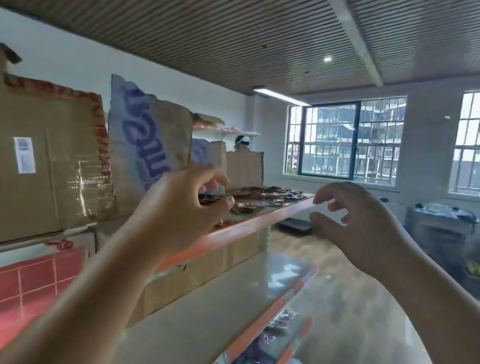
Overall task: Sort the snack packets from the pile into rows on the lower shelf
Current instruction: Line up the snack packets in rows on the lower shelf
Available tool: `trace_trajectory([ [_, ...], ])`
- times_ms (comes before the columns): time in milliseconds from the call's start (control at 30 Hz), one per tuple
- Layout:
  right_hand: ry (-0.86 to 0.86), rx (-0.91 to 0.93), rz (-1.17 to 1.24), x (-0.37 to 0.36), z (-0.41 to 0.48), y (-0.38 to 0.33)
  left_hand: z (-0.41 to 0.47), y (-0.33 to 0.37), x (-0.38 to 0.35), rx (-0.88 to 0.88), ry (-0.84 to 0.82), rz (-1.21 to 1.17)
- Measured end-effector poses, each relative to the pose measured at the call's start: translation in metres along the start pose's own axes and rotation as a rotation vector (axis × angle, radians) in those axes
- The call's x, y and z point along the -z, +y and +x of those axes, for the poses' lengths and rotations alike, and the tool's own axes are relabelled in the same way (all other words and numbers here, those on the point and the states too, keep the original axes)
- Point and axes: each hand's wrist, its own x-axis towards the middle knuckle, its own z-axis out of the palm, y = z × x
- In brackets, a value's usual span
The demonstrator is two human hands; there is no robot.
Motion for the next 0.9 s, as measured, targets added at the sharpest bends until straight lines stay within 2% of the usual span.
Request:
trace_trajectory([
  [500,-0.166,0.172,-0.004,-0.131,0.178,0.149,0.171,-0.113,-0.075,0.036,-0.152,0.321],
  [733,-0.158,0.228,0.075,-0.178,0.231,0.184,0.202,-0.132,-0.099,0.094,-0.23,0.398],
  [900,-0.201,0.296,0.202,-0.216,0.26,0.198,0.213,-0.144,-0.102,0.205,-0.233,0.416],
])
